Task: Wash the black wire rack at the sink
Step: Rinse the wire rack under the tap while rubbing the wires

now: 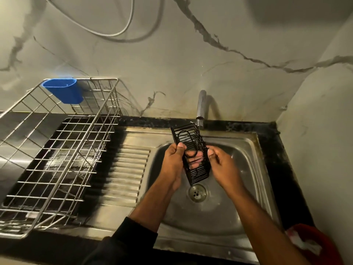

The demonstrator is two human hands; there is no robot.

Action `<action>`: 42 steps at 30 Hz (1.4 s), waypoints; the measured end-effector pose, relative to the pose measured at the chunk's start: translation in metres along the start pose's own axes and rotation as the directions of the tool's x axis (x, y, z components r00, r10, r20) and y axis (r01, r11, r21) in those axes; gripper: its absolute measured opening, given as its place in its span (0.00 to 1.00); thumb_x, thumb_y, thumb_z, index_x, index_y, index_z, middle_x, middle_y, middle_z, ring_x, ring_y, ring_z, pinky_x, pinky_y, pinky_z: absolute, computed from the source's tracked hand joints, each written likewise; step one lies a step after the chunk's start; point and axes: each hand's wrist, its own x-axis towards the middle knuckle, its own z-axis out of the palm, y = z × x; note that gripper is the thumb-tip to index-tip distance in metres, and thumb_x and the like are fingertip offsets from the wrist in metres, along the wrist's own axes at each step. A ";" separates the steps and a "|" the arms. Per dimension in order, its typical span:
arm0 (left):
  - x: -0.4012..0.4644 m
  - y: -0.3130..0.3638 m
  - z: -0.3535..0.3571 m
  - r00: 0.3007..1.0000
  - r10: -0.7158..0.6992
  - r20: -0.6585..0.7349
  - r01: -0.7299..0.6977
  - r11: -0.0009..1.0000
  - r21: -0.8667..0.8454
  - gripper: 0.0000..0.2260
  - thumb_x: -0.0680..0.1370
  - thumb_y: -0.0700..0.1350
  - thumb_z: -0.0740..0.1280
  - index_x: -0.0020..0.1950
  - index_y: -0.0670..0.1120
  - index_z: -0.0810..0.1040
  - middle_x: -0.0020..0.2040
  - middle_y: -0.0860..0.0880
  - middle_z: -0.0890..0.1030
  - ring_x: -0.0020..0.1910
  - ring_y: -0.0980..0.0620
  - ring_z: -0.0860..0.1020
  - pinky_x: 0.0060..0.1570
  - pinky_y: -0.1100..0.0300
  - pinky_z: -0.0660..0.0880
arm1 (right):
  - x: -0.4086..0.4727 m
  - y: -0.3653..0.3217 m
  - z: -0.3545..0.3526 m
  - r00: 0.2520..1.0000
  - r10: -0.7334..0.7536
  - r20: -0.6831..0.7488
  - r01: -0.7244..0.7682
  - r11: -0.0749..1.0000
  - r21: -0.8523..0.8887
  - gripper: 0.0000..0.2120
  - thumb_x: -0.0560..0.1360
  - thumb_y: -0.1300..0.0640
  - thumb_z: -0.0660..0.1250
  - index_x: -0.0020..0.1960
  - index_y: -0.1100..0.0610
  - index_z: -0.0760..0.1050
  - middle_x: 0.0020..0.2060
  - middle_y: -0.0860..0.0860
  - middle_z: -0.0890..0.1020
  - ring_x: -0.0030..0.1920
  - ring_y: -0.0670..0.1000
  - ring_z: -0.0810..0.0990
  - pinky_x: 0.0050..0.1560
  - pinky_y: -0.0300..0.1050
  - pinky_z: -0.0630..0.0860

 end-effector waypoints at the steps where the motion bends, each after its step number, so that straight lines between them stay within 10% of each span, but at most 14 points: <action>1: 0.001 0.001 -0.002 1.000 -0.005 0.020 0.004 1.000 0.007 0.09 0.87 0.46 0.55 0.53 0.45 0.73 0.44 0.38 0.87 0.41 0.44 0.87 0.39 0.53 0.84 | -0.003 -0.002 0.002 1.000 -0.002 -0.017 0.002 1.000 0.003 0.14 0.84 0.53 0.58 0.65 0.52 0.77 0.55 0.50 0.84 0.54 0.48 0.81 0.57 0.50 0.78; 16: 0.007 0.004 -0.021 0.976 -0.027 0.217 0.029 1.000 -0.006 0.15 0.86 0.44 0.58 0.67 0.34 0.69 0.51 0.38 0.86 0.49 0.43 0.86 0.46 0.53 0.84 | -0.021 -0.016 0.011 0.970 0.005 -0.241 -0.056 0.977 -0.205 0.18 0.80 0.49 0.64 0.67 0.56 0.72 0.60 0.52 0.76 0.50 0.42 0.75 0.39 0.24 0.65; 26: 0.004 -0.001 -0.019 0.955 -0.052 0.293 0.040 0.998 0.046 0.04 0.86 0.43 0.59 0.54 0.47 0.65 0.57 0.40 0.86 0.61 0.44 0.83 0.71 0.39 0.69 | -0.050 -0.017 0.016 0.988 0.103 -0.117 -0.133 0.949 -0.287 0.18 0.82 0.42 0.56 0.50 0.55 0.75 0.33 0.47 0.77 0.34 0.45 0.76 0.32 0.42 0.68; 33: 0.010 -0.004 -0.016 0.936 -0.091 0.339 0.043 0.988 0.146 0.02 0.86 0.43 0.59 0.55 0.45 0.69 0.58 0.43 0.85 0.62 0.44 0.82 0.71 0.39 0.68 | -0.052 -0.021 0.024 0.947 0.318 -0.041 -0.284 0.891 0.355 0.15 0.79 0.43 0.64 0.54 0.53 0.79 0.48 0.46 0.84 0.51 0.44 0.81 0.43 0.38 0.73; 42: 0.016 0.014 -0.012 0.966 -0.219 0.134 0.199 0.968 0.151 0.19 0.85 0.56 0.58 0.64 0.44 0.78 0.56 0.47 0.87 0.56 0.47 0.82 0.55 0.52 0.75 | -0.034 -0.024 0.007 0.905 0.425 0.006 -0.347 0.731 0.588 0.03 0.78 0.55 0.69 0.50 0.54 0.78 0.46 0.48 0.83 0.50 0.49 0.81 0.43 0.42 0.70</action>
